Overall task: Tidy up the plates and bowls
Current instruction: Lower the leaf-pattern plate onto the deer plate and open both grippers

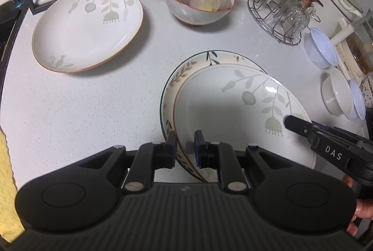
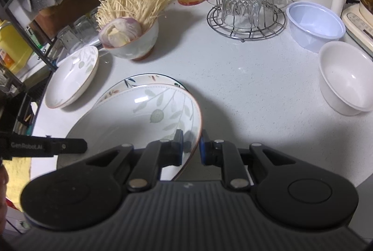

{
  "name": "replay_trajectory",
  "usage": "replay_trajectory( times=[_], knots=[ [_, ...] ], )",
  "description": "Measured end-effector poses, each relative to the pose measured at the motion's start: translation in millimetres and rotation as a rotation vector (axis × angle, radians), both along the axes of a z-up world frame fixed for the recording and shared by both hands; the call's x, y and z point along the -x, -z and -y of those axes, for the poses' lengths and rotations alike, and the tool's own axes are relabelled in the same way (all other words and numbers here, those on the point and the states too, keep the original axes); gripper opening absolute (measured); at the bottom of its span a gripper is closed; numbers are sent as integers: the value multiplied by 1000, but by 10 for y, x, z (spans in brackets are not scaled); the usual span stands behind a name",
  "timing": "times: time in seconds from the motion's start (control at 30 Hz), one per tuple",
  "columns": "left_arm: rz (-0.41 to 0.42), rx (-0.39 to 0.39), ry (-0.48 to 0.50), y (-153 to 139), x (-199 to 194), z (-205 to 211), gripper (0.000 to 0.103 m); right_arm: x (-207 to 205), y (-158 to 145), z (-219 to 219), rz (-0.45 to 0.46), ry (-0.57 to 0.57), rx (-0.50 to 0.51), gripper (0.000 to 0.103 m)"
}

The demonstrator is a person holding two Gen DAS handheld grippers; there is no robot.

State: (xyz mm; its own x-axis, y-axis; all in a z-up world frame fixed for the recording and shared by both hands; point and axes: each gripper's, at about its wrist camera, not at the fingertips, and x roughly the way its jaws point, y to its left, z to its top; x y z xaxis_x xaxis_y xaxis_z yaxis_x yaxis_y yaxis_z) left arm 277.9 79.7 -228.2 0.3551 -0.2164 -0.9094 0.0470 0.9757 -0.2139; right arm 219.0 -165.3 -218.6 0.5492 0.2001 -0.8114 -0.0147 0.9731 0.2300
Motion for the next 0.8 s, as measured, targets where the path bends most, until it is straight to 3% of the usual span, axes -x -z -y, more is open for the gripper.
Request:
replay_trajectory(
  times=[0.43, 0.8],
  knots=[
    [-2, -30, 22, 83, -118, 60, 18, -81, 86, -69, -5, -7, 45, 22],
    [-8, 51, -51, 82, -111, -85, 19, -109, 92, -72, 5, 37, 31, 21]
  ],
)
